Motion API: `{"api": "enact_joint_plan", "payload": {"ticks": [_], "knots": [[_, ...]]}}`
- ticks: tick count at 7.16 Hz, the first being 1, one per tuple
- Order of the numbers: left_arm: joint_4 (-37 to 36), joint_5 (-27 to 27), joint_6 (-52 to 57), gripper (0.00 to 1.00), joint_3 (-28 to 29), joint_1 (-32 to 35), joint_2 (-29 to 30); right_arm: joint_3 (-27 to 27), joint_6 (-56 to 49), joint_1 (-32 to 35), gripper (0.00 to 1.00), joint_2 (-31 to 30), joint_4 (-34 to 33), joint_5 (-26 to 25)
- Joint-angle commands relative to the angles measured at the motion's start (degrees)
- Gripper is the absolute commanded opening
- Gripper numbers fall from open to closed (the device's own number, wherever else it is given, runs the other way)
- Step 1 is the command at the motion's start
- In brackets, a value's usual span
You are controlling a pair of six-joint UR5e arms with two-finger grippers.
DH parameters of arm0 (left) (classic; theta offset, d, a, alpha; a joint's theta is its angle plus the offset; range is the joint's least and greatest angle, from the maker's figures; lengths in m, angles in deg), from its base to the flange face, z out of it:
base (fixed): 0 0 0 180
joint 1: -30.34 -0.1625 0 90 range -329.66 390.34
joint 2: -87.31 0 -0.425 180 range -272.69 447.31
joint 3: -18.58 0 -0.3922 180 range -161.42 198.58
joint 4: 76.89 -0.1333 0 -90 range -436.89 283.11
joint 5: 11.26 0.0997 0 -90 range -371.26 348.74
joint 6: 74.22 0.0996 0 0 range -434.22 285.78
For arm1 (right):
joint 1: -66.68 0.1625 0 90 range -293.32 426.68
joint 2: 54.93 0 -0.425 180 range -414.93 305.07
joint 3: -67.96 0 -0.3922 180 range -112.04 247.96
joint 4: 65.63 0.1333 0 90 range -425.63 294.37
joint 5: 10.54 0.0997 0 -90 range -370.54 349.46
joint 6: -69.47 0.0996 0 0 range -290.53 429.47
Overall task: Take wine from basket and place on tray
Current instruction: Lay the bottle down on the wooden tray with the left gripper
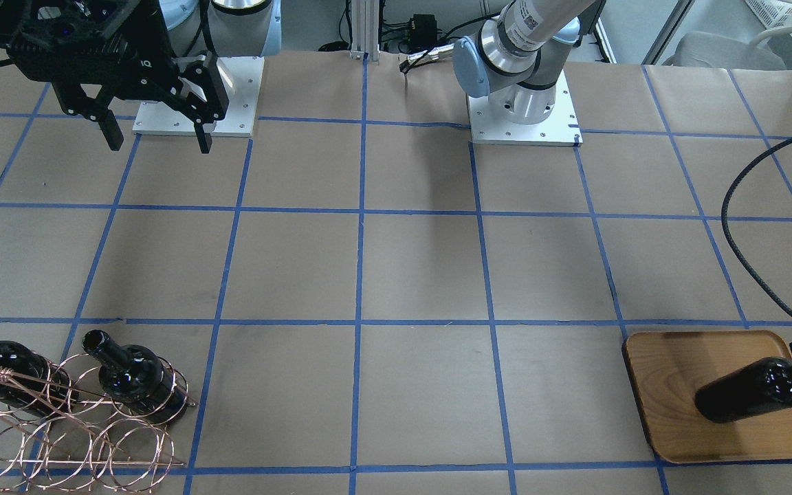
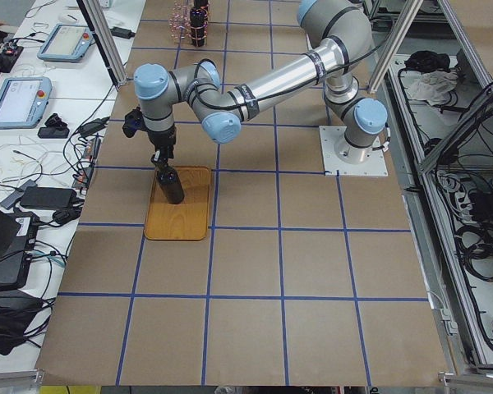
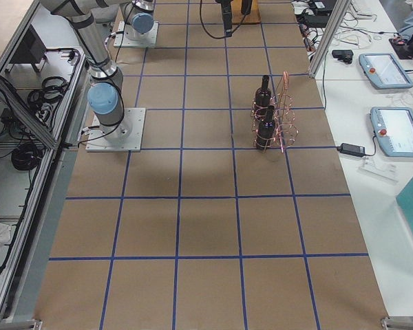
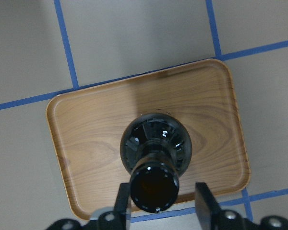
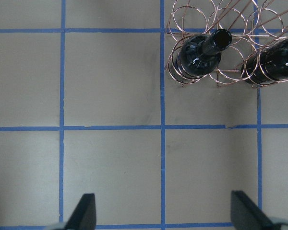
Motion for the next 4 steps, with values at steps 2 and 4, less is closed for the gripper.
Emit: {"api": "enact_joint_plan", "payload": {"ticks": [2, 4], "knots": [[5.42, 0.52, -0.09, 1.0, -0.28, 0.87, -4.46, 0.0, 0.0, 0.03, 1.0, -0.01, 0.03, -0.03], [9.41, -0.35, -3.5, 1.0, -2.28, 3.14, -9.91, 0.0, 0.0, 0.03, 1.0, -0.01, 0.03, 0.05]]}}
